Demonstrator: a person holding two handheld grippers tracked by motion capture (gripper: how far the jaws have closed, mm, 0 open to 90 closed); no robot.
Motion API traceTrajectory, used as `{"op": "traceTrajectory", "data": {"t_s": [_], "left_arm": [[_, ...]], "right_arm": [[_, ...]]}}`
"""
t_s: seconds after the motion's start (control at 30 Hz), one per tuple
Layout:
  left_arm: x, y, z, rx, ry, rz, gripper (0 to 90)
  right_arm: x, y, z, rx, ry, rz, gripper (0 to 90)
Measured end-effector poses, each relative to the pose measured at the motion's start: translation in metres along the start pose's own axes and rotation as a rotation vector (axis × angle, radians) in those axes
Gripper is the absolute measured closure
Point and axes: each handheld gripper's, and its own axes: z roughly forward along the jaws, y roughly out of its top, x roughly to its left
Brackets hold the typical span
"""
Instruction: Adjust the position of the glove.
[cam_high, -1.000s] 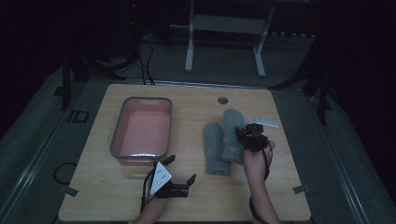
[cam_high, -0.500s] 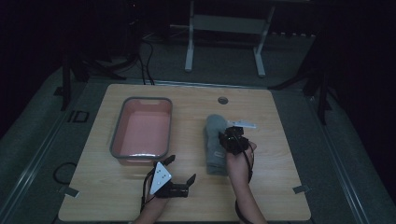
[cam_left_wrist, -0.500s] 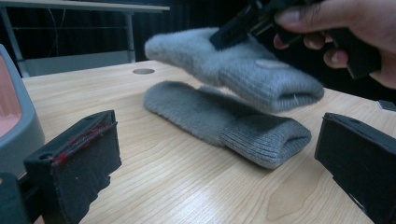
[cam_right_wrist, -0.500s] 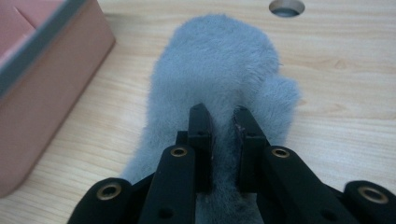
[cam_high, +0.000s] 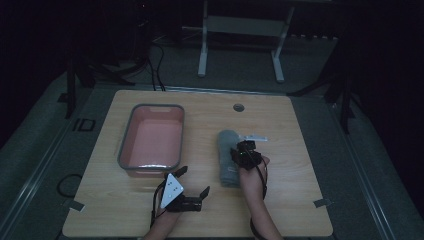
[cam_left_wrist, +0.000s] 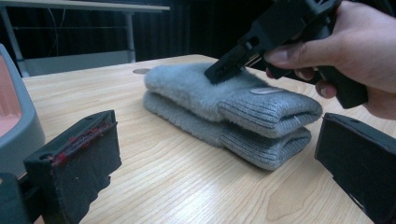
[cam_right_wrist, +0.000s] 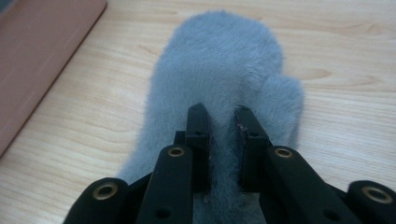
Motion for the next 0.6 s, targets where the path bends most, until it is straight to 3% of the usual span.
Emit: {"op": "traceTrajectory", "data": {"t_s": [0.37, 0.53, 0.6], "left_arm": [[0.0, 0.0, 0.0, 0.001, 0.001, -0.001, 0.2], [0.0, 0.0, 0.0, 0.003, 0.006, -0.005, 0.2], [0.0, 0.0, 0.0, 0.002, 0.01, -0.003, 0.2]], "right_arm": [[-0.003, -0.009, 0.012, 0.02, 0.015, -0.021, 64.2], [-0.004, -0.006, 0.007, 0.028, 0.036, -0.011, 58.8], [-0.004, -0.002, 0.001, 0.025, 0.046, -0.033, 59.0]]}}
